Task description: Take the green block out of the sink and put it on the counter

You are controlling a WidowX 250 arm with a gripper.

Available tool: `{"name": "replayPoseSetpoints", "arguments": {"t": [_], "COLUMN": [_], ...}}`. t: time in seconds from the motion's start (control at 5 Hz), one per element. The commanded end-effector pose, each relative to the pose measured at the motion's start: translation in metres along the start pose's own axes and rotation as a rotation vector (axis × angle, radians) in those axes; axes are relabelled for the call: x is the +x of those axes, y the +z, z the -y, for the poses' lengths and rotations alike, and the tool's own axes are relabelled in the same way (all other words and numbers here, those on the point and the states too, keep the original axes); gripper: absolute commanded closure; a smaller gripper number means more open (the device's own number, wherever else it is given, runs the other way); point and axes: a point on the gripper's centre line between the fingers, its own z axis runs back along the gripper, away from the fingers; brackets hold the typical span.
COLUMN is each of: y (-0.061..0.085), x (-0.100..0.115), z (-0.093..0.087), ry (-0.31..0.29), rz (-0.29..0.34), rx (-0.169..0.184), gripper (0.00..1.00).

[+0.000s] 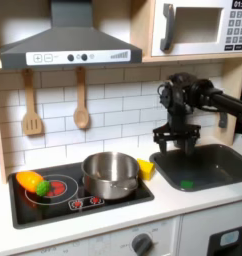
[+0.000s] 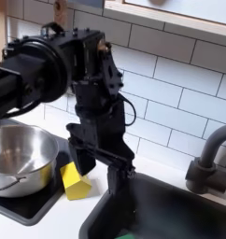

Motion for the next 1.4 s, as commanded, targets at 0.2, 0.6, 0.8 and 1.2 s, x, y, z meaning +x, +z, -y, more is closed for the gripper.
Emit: {"name": "replayPoseSetpoints", "arguments": {"t": [0.2,0.6,0.8,1.2], "y": [-0.022,-0.026,-0.026,-0.026], "x": [-0.008,-0.006,-0.008,-0.008], "z": [0.019,0.019,0.02,0.02], "ry": [-0.062,-0.071,-0.068,-0.068], "rz": [-0.023,-0.023,-0.024,-0.023], "rx": [-0.01,0.015,0.014,0.014], "gripper": [0.0,0.0,0.0,0.0]}}
